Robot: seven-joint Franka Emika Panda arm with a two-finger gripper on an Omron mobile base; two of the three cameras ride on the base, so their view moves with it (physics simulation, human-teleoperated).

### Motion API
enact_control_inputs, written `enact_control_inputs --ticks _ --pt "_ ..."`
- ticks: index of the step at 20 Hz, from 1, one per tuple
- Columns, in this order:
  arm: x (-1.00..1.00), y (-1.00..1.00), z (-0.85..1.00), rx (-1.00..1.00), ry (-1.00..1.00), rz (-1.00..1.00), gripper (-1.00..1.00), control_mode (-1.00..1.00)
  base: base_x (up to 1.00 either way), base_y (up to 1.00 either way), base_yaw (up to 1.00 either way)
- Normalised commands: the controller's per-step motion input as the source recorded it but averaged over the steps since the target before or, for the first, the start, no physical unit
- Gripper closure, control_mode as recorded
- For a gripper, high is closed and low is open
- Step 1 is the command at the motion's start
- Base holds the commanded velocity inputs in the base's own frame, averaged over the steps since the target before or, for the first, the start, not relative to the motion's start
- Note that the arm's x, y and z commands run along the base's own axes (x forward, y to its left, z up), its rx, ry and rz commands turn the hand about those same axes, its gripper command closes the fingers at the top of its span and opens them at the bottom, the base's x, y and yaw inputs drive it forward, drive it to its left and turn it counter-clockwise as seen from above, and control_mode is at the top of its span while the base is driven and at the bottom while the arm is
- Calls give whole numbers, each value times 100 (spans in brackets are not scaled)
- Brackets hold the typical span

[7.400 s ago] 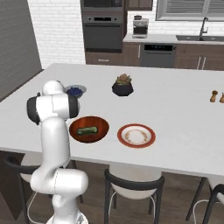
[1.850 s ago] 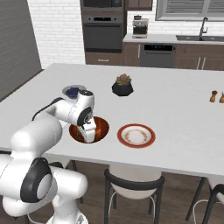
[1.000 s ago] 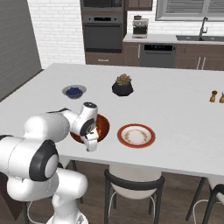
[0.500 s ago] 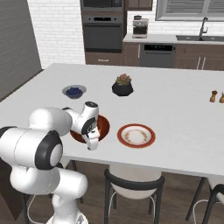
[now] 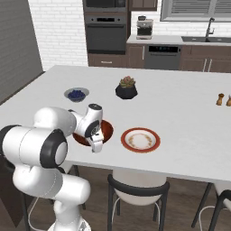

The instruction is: Pick the chicken drumstick and cucumber from their plates and place them in the bowl. Then put the bowl in the fridge.

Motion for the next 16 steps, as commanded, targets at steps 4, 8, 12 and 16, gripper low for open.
enact_control_inputs --ticks 4,8,12,16 --pt "12 1 -7 0 -10 -2 -100 -100 0 0 0" --pt "9 0 -13 0 -11 -5 -100 -100 0 0 0" --pt "7 3 -18 0 -10 -6 -100 -100 0 0 0" --pt "8 3 -18 0 -3 -6 100 -100 0 0 0"
